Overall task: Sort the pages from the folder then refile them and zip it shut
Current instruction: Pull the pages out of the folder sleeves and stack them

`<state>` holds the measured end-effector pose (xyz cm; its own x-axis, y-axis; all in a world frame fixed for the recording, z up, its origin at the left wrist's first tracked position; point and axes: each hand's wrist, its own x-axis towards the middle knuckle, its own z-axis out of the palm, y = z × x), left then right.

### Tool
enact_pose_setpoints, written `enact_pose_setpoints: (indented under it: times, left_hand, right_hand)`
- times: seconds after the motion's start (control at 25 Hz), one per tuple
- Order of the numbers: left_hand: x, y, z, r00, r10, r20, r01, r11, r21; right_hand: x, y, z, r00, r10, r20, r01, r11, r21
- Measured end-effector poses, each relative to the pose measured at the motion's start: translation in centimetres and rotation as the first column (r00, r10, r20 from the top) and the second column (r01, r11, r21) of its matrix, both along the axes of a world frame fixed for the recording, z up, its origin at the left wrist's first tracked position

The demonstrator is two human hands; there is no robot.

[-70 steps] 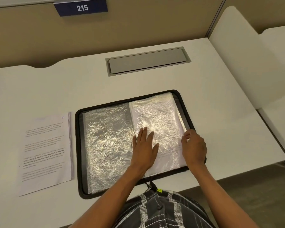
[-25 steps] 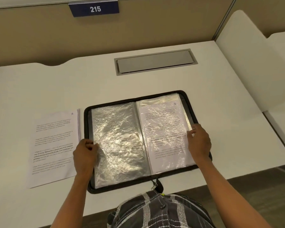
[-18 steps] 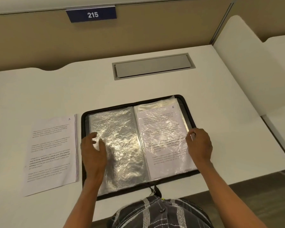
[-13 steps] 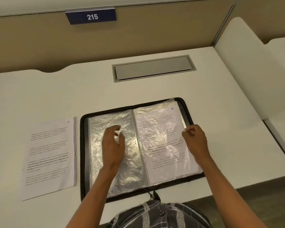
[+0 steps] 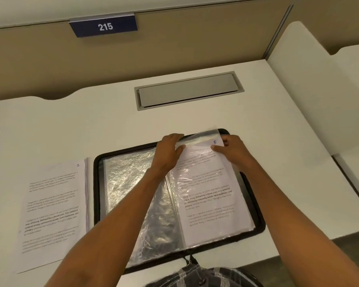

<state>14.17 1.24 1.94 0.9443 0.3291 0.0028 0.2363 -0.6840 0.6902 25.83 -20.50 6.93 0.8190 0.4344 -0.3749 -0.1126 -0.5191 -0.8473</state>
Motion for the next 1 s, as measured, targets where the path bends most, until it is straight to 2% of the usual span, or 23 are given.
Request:
enact_pose_setpoints:
  times: [0.2,0.32,0.4,0.48,0.52,0.56,0.6,0.68,0.72,0.8,1.0]
  left_hand:
    - [0.4,0.8,-1.0,0.994,0.026,0.107,-0.026,1.0,-0.009]
    - [0.5,0.7,-1.1,0.994,0.035,0.099,-0.038,0.999,0.024]
    - [0.4,0.4,-1.2,0.994,0.033,0.106,-0.04,0.997,0.06]
    - [0.3,0.2,-1.4,0.991,0.032,0.127,-0.045,0.994,0.101]
    - [0.2,0.2,-1.5,0.989,0.035,0.141,-0.052,0.991,0.121]
    - [0.1,0.1,-1.6,0.986,0.043,0.161,-0.067,0.987,0.145]
    - [0.0,0.0,-1.8,0.982,0.058,0.181,-0.091,0.98,0.175]
    - [-0.2,-0.3,-2.2,0.972,0.094,0.213,-0.139,0.968,0.207]
    - [-0.4,-0.5,-2.4,0.969,0.104,0.223,-0.152,0.966,0.209]
    - [-0.8,-1.0,-2.6,0.967,0.108,0.231,-0.157,0.966,0.204]
    - [-1.8,-1.4,-3.2,0.972,0.106,0.21,-0.142,0.976,0.164]
  right_hand:
    - [0.6,-0.6,-1.7,1.0,-0.001,-0.016,0.001,1.0,-0.001]
    - [0.9,-0.1,-2.4,0.996,-0.055,0.068,0.063,0.991,-0.121]
    - [0.6,0.8,-2.0,0.961,-0.07,0.269,0.12,0.977,-0.174]
    - [0.2,2.4,-1.4,0.828,0.004,0.561,0.103,0.982,-0.158]
    - [-0.1,3.5,-0.9,0.759,0.037,0.65,0.069,0.988,-0.137]
    - [-0.1,4.7,-0.4,0.73,0.074,0.679,0.021,0.991,-0.13]
    - [-0.1,5.9,0.4,0.745,0.123,0.656,-0.044,0.99,-0.136]
    - [0.4,8.2,1.7,0.809,0.318,0.493,-0.236,0.946,-0.223]
    - [0.8,9.1,2.2,0.79,0.452,0.413,-0.349,0.887,-0.303]
    - [1.6,10.7,2.4,0.69,0.659,0.298,-0.498,0.732,-0.465]
    - [2.4,12.8,0.7,0.524,0.851,0.03,-0.614,0.402,-0.68]
